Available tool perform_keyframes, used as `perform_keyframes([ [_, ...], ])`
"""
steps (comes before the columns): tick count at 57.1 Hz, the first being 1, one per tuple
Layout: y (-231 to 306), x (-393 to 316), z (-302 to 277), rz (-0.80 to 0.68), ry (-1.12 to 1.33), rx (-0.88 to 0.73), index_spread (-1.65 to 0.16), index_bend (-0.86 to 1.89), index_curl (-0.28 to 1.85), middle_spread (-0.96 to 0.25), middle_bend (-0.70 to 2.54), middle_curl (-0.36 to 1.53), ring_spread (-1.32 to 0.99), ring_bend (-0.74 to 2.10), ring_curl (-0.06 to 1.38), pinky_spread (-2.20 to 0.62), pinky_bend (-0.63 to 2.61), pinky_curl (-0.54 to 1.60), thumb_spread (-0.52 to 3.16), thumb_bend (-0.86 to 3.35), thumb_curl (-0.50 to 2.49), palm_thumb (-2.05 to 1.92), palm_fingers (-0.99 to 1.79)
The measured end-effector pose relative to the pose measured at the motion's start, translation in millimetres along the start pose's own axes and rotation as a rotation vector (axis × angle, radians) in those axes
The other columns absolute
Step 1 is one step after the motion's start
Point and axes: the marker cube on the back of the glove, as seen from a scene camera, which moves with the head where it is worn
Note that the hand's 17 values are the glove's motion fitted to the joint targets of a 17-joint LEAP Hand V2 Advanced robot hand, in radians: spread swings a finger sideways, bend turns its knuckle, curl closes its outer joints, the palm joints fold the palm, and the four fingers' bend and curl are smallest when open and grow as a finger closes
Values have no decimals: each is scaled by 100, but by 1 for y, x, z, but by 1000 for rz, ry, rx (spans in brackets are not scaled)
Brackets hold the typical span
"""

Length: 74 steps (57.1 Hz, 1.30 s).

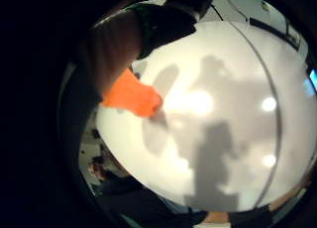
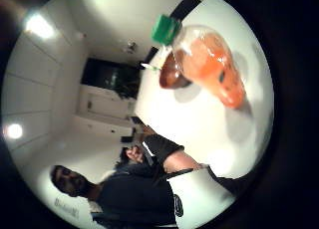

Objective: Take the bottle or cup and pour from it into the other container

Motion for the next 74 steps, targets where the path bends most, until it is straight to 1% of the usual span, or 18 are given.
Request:
perform_keyframes([
  [5, -17, 13, 16, -134, -113, 34, -24, 14, 19, 17, 27, 33, 25, 23, 25, 38, 67, 29, 82, -2, 36, 42, 16],
  [9, -30, 15, 29, -155, -188, 59, -23, 15, 20, 16, 29, 33, 25, 25, 25, 38, 66, 29, 81, -2, 37, 45, 21],
  [12, -40, 19, 39, -270, -232, 118, -23, 15, 21, 15, 29, 33, 24, 26, 26, 38, 64, 28, 80, -2, 37, 47, 24],
  [16, -40, 13, 44, -37, -280, -34, -23, 16, 22, 13, 30, 34, 23, 28, 27, 38, 60, 27, 79, -3, 37, 50, 28],
  [19, -42, 13, 51, 22, -314, -44, -22, 15, 23, 12, 30, 34, 22, 32, 28, 37, 59, 26, 78, -2, 38, 53, 34],
  [24, -43, 16, 65, -3, -360, -44, -22, 14, 23, 7, 31, 34, 19, 38, 29, 36, 57, 25, 76, -1, 39, 61, 47],
  [33, -46, 18, 74, 1, -360, -71, -27, 13, 24, -12, 33, 35, 1, 52, 33, 29, 51, 25, 72, 2, 42, 81, 85],
  [38, -47, 19, 77, -58, -349, -28, -29, 9, 23, -21, 31, 36, -10, 58, 36, 20, 54, 27, 69, 3, 44, 91, 101],
  [42, -56, 20, 79, -186, -342, 68, -29, 9, 24, -24, 30, 37, -15, 57, 37, 12, 56, 29, 68, 0, 45, 94, 104],
  [49, -55, 7, 65, 27, -272, 16, -30, 8, 23, -27, 29, 38, -18, 56, 37, 6, 57, 31, 68, -2, 46, 97, 106],
  [52, -60, 0, 56, -6, -237, 29, -30, 8, 22, -28, 28, 39, -19, 55, 37, 4, 56, 31, 68, -2, 47, 98, 106],
  [55, -62, -4, 48, -149, -179, 54, -30, 8, 22, -28, 28, 39, -19, 55, 37, 3, 55, 31, 68, -3, 47, 98, 106],
  [58, -72, -16, 39, -214, -99, 106, -30, 8, 22, -29, 27, 40, -18, 54, 37, 3, 54, 31, 69, -3, 47, 98, 104],
  [60, -79, -27, 33, -206, -19, 101, -30, 8, 22, -29, 27, 40, -19, 53, 37, 3, 54, 31, 69, -3, 47, 99, 103],
  [64, -105, -54, 28, -94, 143, 202, -30, 9, 22, -29, 27, 40, -19, 52, 37, 4, 51, 31, 69, -3, 47, 99, 100],
  [67, -108, -66, 27, -104, 239, 175, -30, 9, 22, -30, 26, 41, -19, 50, 37, 5, 50, 31, 68, -3, 47, 100, 98],
  [70, -125, -78, 32, -157, 319, 260, -30, 9, 21, -30, 26, 41, -19, 50, 37, 5, 49, 31, 68, -2, 47, 101, 97],
  [74, -126, -96, 39, -104, 439, 196, -30, 9, 21, -30, 26, 41, -19, 48, 37, 7, 48, 31, 66, -3, 47, 102, 96],
])
